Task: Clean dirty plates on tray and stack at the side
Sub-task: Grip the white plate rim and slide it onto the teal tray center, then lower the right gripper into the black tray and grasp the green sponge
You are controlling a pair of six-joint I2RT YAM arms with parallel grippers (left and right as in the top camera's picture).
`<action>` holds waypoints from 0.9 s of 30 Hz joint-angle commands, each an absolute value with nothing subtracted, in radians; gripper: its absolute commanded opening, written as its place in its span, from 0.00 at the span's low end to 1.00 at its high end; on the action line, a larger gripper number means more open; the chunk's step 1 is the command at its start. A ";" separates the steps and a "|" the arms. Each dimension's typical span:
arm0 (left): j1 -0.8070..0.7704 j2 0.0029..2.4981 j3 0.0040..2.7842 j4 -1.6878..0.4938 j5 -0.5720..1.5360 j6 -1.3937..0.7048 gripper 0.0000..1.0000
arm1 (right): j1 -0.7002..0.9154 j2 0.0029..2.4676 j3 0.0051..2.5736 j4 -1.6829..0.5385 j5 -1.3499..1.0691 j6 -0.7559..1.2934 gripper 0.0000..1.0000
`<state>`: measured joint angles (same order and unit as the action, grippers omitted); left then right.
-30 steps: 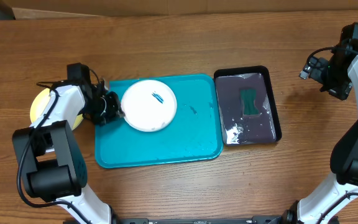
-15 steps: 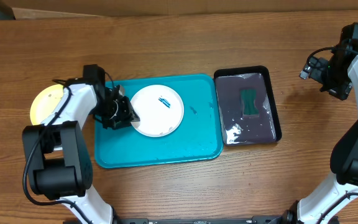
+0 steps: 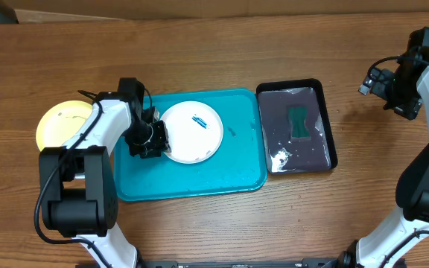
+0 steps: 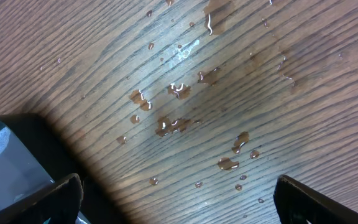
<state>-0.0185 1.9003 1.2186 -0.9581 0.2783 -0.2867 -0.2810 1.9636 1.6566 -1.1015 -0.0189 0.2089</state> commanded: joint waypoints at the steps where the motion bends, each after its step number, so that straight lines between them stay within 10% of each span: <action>1: -0.029 1.881 1.214 -0.960 0.225 -0.312 0.12 | -0.284 1.953 1.662 -1.102 -0.017 0.214 1.00; 14: -0.033 1.881 1.213 -0.941 0.219 -0.285 0.05 | -0.281 1.953 1.662 -1.148 -0.469 0.205 1.00; 17: -0.034 1.881 1.213 -0.939 0.224 -0.308 0.07 | -0.268 1.953 1.662 -1.200 -0.619 0.121 0.77; 27: -0.034 1.881 1.213 -0.939 0.229 -0.315 0.11 | -0.037 1.953 1.661 -1.316 -0.226 0.078 0.75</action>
